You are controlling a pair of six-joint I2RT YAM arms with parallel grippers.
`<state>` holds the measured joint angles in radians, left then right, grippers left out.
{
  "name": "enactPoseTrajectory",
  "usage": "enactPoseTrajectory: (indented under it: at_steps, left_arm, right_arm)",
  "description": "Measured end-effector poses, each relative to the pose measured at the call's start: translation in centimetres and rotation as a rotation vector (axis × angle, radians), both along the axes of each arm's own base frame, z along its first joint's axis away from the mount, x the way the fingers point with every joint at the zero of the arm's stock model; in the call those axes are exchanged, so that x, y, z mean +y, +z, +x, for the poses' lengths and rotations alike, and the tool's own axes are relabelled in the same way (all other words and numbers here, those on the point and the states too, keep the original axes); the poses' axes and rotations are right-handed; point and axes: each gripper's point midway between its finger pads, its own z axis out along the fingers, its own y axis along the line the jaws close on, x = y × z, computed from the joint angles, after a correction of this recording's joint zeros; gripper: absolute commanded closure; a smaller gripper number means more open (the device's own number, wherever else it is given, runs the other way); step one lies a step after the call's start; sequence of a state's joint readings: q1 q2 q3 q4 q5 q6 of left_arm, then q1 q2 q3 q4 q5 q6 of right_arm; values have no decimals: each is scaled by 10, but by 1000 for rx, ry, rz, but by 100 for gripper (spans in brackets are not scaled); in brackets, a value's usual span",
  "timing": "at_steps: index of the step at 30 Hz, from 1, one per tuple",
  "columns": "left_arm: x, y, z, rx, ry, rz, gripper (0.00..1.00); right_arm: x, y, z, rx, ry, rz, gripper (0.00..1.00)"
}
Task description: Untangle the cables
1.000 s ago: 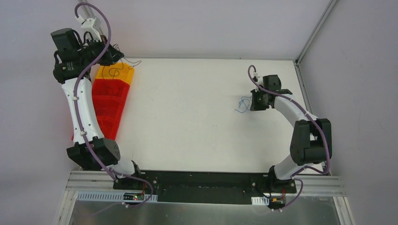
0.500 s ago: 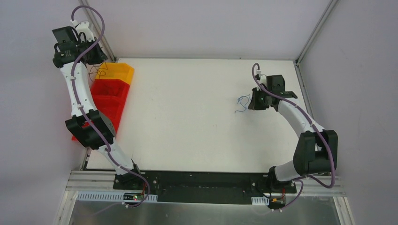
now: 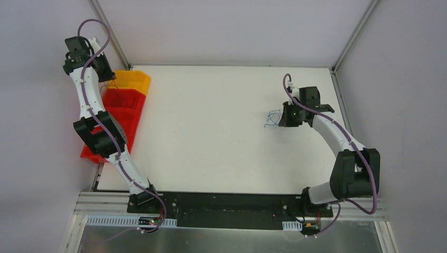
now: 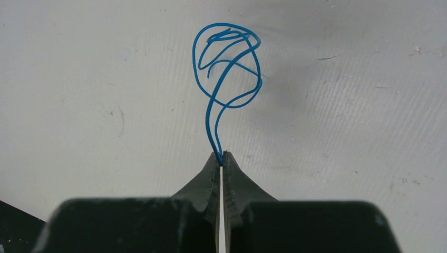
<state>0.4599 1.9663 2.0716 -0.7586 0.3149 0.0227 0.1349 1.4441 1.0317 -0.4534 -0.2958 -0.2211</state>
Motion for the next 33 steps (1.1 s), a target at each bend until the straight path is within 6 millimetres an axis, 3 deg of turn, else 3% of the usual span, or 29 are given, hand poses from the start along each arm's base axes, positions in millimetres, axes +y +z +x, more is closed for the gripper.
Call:
enactPoseTrajectory:
  at_steps: [6,11,15,20,23,26,28,33]
  left_arm:
    - [22,-11,3,35,187,-3,100]
    - [39,-46,6,108,320,-22,100]
    - [41,-84,14,162,362,-75,100]
    - [41,-112,28,170,404,-123,100]
    - [38,-119,38,151,434,-145,79]
    - [40,-119,45,126,461,-155,75]
    - [39,-118,48,115,469,-161,62]
    - [39,-122,47,111,472,-164,49]
  right_arm:
    - [-1,0,-3,4,4,-3,100]
    - [-1,-2,-8,24,6,-2,100]
    - [1,-3,-10,35,11,4,100]
    - [3,-4,-15,53,19,7,100]
    - [4,-4,-17,59,23,7,100]
    - [5,-4,-17,60,29,7,100]
    - [5,-5,-18,62,30,7,100]
    - [6,-5,-19,67,36,13,100]
